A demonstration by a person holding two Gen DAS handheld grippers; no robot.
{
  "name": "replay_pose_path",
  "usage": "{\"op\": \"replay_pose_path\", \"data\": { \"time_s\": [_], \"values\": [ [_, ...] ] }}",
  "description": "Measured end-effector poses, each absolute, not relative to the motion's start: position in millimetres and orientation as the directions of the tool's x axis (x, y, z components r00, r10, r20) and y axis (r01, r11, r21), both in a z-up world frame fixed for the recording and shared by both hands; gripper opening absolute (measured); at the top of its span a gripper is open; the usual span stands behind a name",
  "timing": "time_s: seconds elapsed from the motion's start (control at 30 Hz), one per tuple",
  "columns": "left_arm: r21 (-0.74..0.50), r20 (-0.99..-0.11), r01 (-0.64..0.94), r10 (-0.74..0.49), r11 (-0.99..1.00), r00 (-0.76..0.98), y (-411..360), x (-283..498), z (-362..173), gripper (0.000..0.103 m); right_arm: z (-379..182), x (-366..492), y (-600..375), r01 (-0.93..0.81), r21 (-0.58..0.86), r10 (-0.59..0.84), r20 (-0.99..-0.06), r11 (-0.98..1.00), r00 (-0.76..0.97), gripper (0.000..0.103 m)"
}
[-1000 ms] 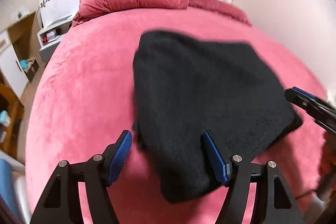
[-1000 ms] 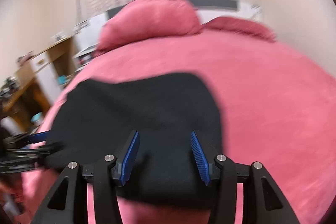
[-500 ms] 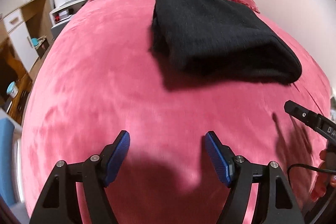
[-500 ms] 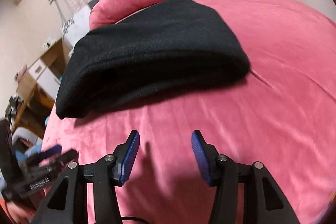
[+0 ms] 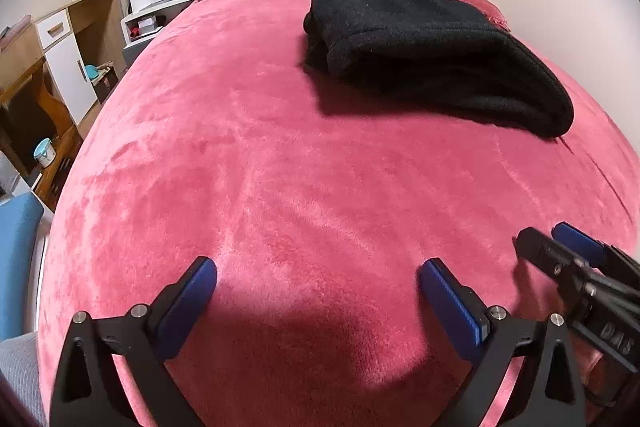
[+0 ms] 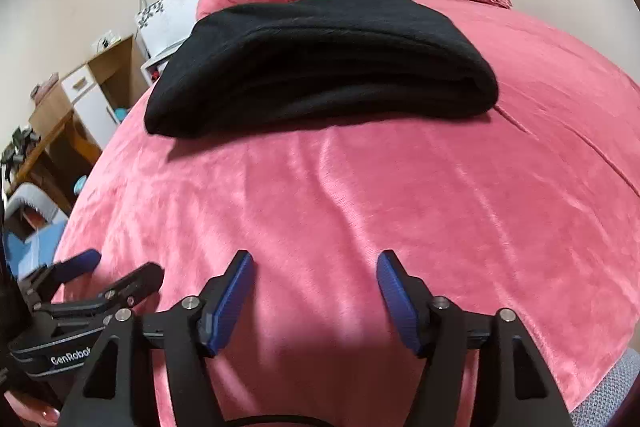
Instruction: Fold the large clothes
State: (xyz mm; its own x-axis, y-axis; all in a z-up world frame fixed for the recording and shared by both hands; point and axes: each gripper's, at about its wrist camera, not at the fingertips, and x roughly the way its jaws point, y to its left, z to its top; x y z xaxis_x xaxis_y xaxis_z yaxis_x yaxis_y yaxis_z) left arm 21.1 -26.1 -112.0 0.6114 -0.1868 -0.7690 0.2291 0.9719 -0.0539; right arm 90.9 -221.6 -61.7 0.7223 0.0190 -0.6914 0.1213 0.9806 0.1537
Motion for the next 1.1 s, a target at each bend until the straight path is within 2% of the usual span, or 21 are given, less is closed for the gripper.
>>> {"op": "replay_pose_path", "data": {
  "time_s": [0.07, 0.2, 1.1],
  "values": [
    [-0.039, -0.770, 0.229, -0.175, 0.973, 0.614, -27.5, 21.8, -113.0, 0.103, -64.9, 88.4, -219.4, 0.115, 0.146, 0.020, -0.696, 0.983, 0.718, 0.078],
    [-0.045, -0.770, 0.225, -0.177, 0.973, 0.613, -26.9, 17.8, -115.7, 0.103, -70.2, 89.6, -222.2, 0.119, 0.175, 0.035, -0.689, 0.977, 0.724, 0.081],
    [-0.039, -0.772, 0.222, -0.170, 0.974, 0.613, -26.6, 18.5, -118.8, 0.103, -72.9, 81.8, -225.1, 0.120, 0.171, 0.026, -0.669, 0.978, 0.743, 0.084]
  ]
}}
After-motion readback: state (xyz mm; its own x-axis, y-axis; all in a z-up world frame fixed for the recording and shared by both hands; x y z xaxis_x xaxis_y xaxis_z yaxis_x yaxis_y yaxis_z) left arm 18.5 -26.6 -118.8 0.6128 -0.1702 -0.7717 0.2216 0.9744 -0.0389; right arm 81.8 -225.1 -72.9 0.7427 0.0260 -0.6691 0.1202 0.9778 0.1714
